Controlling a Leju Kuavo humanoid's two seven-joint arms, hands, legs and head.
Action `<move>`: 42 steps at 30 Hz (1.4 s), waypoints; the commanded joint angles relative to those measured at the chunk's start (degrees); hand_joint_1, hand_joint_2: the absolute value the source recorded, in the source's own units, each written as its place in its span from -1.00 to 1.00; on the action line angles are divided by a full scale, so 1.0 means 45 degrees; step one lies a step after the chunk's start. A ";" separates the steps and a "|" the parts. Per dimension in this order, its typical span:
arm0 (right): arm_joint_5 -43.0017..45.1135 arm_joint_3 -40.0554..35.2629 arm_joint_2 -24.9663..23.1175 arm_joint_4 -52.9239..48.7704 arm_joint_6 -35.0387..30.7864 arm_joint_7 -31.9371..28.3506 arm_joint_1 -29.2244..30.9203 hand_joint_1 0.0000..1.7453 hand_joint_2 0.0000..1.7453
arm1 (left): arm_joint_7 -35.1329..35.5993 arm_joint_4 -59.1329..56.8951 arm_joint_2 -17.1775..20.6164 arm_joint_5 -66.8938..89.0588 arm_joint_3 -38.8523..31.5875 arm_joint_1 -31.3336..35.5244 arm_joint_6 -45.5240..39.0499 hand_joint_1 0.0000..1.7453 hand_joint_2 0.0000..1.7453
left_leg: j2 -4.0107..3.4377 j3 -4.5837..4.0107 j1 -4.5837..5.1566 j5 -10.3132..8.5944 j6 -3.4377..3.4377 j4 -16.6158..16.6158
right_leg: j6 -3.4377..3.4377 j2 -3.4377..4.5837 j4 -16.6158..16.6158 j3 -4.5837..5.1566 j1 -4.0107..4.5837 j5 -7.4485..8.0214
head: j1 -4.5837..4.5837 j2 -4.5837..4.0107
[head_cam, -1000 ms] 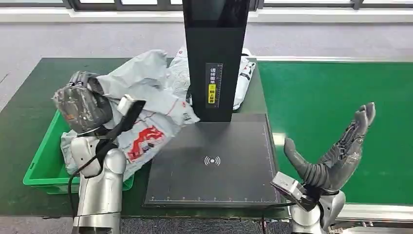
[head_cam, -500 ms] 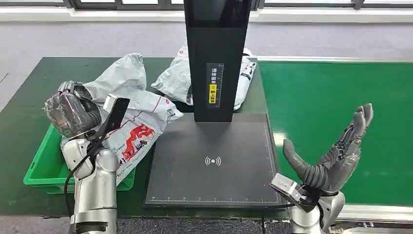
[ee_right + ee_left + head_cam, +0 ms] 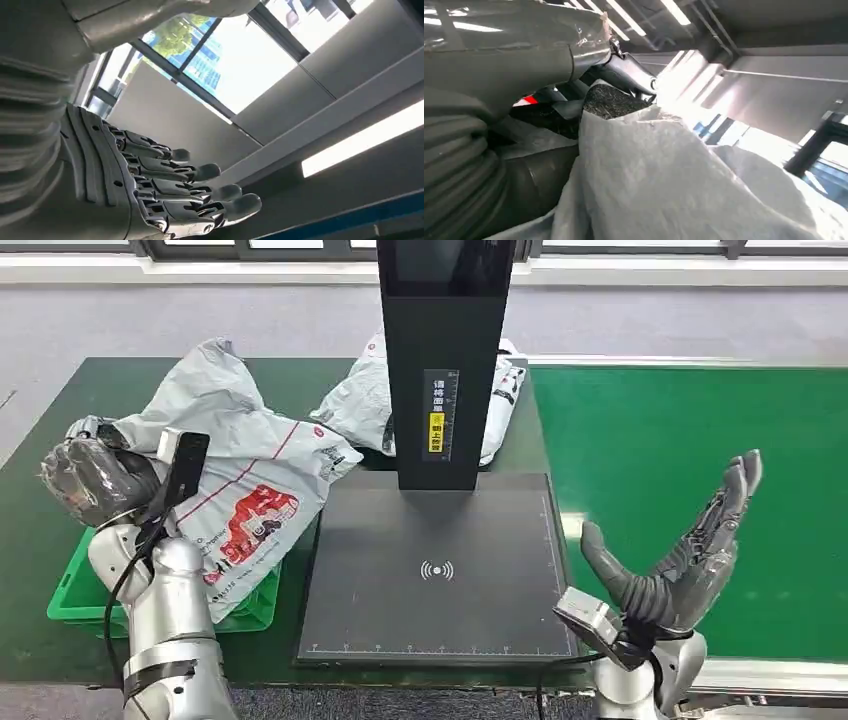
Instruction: Moved the parcel from conveyor to table for the left to box.
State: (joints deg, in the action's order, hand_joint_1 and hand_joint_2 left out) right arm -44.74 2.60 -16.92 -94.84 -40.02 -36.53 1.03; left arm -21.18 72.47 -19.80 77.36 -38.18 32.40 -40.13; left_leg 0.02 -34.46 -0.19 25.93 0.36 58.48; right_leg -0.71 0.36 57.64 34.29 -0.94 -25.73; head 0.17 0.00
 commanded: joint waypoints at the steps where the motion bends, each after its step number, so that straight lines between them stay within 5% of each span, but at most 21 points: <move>1: -0.0075 0.0535 -0.0685 0.1338 0.0004 0.0252 -0.0384 -1.00 1.00 | -0.1573 0.1778 -0.0044 -0.2584 -0.2113 0.0969 0.0029 1.00 1.00 | -0.0019 0.0031 -0.0025 0.0011 0.0010 -0.0010 | 0.0017 0.0013 -0.0020 -0.0029 0.0027 -0.0002 | -0.0004 -0.0005; 16: -0.0609 0.0708 -0.0685 0.1965 0.0004 0.0127 -0.0191 -1.00 1.00 | -0.3839 -0.0217 -0.0044 -0.1795 -0.5416 0.2599 0.0029 1.00 1.00 | 0.0021 0.0033 -0.0013 -0.0002 0.0007 -0.0020 | 0.0019 -0.0024 -0.0016 -0.0035 0.0017 -0.0010 | -0.0005 0.0000; 17: -0.1132 -0.0038 -0.0685 0.1289 0.0004 0.1050 -0.0521 -1.00 1.00 | -0.3497 -0.0579 -0.0044 -0.1351 -0.5403 0.2577 0.0029 0.12 1.00 | 0.0019 0.0053 -0.0022 -0.0003 0.0009 -0.0035 | 0.0025 -0.0025 -0.0037 -0.0057 0.0028 -0.0007 | 0.0000 -0.0005; 18: -0.0741 0.0384 -0.0685 0.1833 0.0004 0.0345 -0.0309 -1.00 1.00 | -0.3086 -0.0808 -0.0044 -0.0940 -0.5331 0.2457 0.0029 -1.00 1.00 | 0.0026 0.0031 -0.0017 -0.0001 0.0008 -0.0014 | 0.0020 -0.0030 -0.0017 -0.0037 0.0021 -0.0011 | 0.0000 -0.0005; 22: -0.0715 0.0552 -0.0685 0.1792 0.0004 0.0163 -0.0374 -1.00 1.00 | -0.0081 -0.3356 0.0431 0.1403 -0.3474 0.2234 0.0029 -1.00 1.00 | 0.0073 0.0051 -0.0013 -0.0013 0.0008 -0.0038 | 0.0022 -0.0072 -0.0036 -0.0069 0.0018 -0.0013 | 0.0000 0.0000; 30: -0.0715 0.0552 -0.0685 0.1792 0.0004 0.0163 -0.0374 -1.00 1.00 | -0.0081 -0.3356 0.0431 0.1403 -0.3474 0.2234 0.0029 -1.00 1.00 | 0.0047 0.0041 -0.0016 -0.0005 0.0008 -0.0024 | 0.0022 -0.0051 -0.0028 -0.0051 0.0019 -0.0010 | -0.0005 0.0000; 31: -0.0680 0.0524 -0.0685 0.1737 0.0004 0.0148 -0.0443 -1.00 1.00 | 0.0261 -0.3605 0.0506 0.1554 -0.3194 0.2241 0.0029 -1.00 -1.00 | 0.0054 0.0038 -0.0020 -0.0006 0.0009 -0.0023 | 0.0024 -0.0058 -0.0031 -0.0052 0.0023 -0.0010 | -0.0004 0.0000; 42: -0.0891 0.0244 -0.0685 0.1867 0.0004 0.0421 -0.0452 -1.00 1.00 | 0.1167 -0.3278 0.0642 0.1553 -0.2066 0.1504 0.0029 -1.00 -1.00 | 0.0036 0.0026 -0.0017 -0.0001 0.0007 -0.0014 | 0.0019 -0.0033 -0.0019 -0.0035 0.0022 -0.0008 | 0.0000 -0.0005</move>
State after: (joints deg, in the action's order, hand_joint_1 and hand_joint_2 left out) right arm -48.57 2.82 -16.92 -89.66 -40.11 -34.99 1.07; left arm -16.50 60.08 -18.32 84.80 -50.03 38.96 -40.17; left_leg 0.13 -34.45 -0.22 25.92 0.37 58.48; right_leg -0.67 0.28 57.64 34.28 -0.90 -25.75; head 0.17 -0.02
